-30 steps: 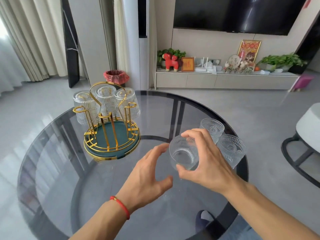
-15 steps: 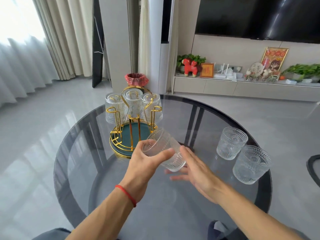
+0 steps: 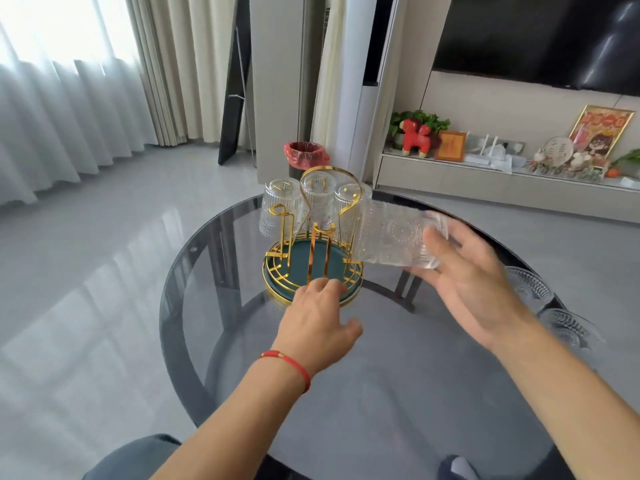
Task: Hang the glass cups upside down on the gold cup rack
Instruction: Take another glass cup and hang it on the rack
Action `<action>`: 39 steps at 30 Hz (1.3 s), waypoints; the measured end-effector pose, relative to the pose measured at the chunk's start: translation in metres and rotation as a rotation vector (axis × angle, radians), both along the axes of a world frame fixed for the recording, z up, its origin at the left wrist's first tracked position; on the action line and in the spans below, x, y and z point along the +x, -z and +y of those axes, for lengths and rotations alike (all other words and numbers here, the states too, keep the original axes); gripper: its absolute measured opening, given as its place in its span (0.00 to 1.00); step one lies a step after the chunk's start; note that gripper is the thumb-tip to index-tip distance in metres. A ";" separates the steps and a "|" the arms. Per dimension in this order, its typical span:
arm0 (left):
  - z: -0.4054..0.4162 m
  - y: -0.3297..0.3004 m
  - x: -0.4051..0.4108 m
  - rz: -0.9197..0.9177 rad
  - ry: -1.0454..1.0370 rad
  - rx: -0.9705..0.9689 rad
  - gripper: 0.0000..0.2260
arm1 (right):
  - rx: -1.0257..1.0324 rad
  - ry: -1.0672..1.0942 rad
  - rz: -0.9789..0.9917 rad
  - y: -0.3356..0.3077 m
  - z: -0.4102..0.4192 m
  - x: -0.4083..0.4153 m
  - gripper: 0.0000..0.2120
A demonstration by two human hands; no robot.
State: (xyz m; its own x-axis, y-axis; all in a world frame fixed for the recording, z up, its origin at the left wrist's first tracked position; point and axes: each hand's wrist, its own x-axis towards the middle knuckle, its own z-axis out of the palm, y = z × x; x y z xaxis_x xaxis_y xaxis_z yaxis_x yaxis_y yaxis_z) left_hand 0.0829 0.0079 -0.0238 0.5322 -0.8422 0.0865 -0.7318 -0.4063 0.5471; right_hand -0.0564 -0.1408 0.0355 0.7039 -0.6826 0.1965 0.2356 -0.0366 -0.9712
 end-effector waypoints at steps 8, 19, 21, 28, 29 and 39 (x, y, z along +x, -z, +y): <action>-0.008 0.016 0.007 -0.256 0.180 0.386 0.27 | -0.492 -0.010 0.106 -0.078 0.015 0.079 0.30; -0.011 0.014 0.010 -0.242 0.204 0.366 0.23 | -0.853 0.132 0.366 -0.053 0.037 0.156 0.33; -0.011 0.015 0.010 -0.253 0.206 0.376 0.24 | -0.905 0.142 0.390 -0.045 0.039 0.158 0.32; -0.010 0.013 0.011 -0.250 0.197 0.386 0.22 | -0.960 0.116 0.520 -0.030 0.039 0.167 0.33; -0.010 0.012 0.011 -0.244 0.194 0.382 0.22 | -0.983 0.118 0.530 -0.028 0.041 0.169 0.32; -0.009 0.012 0.009 -0.254 0.195 0.375 0.24 | -1.191 0.169 0.640 -0.006 0.053 0.168 0.28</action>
